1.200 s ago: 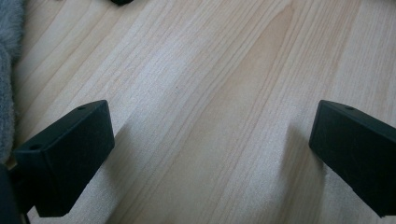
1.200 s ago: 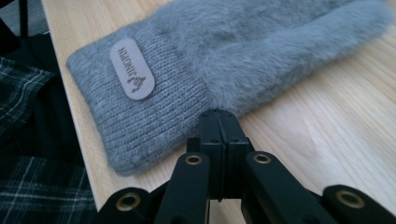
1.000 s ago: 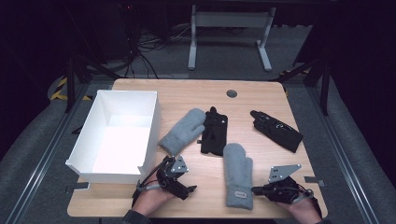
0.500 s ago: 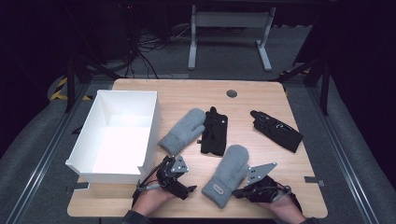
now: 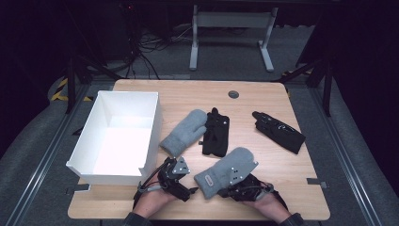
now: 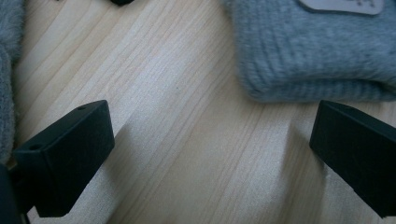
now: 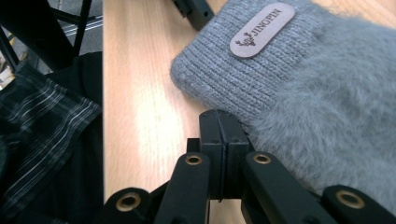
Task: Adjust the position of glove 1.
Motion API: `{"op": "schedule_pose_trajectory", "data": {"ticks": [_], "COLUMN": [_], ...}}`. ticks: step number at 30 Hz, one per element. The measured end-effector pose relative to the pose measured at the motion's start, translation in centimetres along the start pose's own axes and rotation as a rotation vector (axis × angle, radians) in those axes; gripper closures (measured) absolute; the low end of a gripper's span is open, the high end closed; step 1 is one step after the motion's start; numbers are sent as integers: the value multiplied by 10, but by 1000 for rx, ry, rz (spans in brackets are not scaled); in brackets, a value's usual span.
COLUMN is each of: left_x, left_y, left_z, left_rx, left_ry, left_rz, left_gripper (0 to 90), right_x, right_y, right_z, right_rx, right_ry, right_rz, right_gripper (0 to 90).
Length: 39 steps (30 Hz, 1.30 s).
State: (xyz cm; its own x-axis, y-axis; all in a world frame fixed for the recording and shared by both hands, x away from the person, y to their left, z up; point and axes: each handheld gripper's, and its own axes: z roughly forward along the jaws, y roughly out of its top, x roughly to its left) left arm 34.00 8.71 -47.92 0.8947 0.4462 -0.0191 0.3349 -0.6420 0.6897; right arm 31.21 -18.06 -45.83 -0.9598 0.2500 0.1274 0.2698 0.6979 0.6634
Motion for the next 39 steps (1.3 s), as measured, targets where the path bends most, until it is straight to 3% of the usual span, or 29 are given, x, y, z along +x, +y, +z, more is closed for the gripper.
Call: {"op": "schedule_pose_trajectory", "data": {"ticks": [7, 12, 18, 26, 29, 33, 39], "left_x": [0, 0, -1, 0, -1, -4, -5], "left_y": [0, 0, 3, 5, 6, 10, 17], "left_z": [0, 0, -2, -5, -6, -14, -21], "left_rx": [1, 0, 12, 29, 24, 4, -17], "left_ry": [0, -1, 5, 8, -6, 10, -1], "left_rz": [-1, 2, -18, -52, -57, -60, -86], "left_gripper": [2, 4, 50, 80, 74, 73, 66], "right_x": [-2, -2, -12, -34, -40, -49, -53], "right_y": [5, -3, -34, -80, -88, -99, -100], "right_z": [3, -17, -51, -80, -85, -88, -84], "right_rx": [-3, -47, -93, -109, -114, -108, -103], "right_ry": [-6, -39, -164, -345, -371, -449, -469], "right_rz": [-12, 28, 115, 208, 228, 255, 265], "right_gripper": [900, 778, 497, 229, 215, 184, 129]}}
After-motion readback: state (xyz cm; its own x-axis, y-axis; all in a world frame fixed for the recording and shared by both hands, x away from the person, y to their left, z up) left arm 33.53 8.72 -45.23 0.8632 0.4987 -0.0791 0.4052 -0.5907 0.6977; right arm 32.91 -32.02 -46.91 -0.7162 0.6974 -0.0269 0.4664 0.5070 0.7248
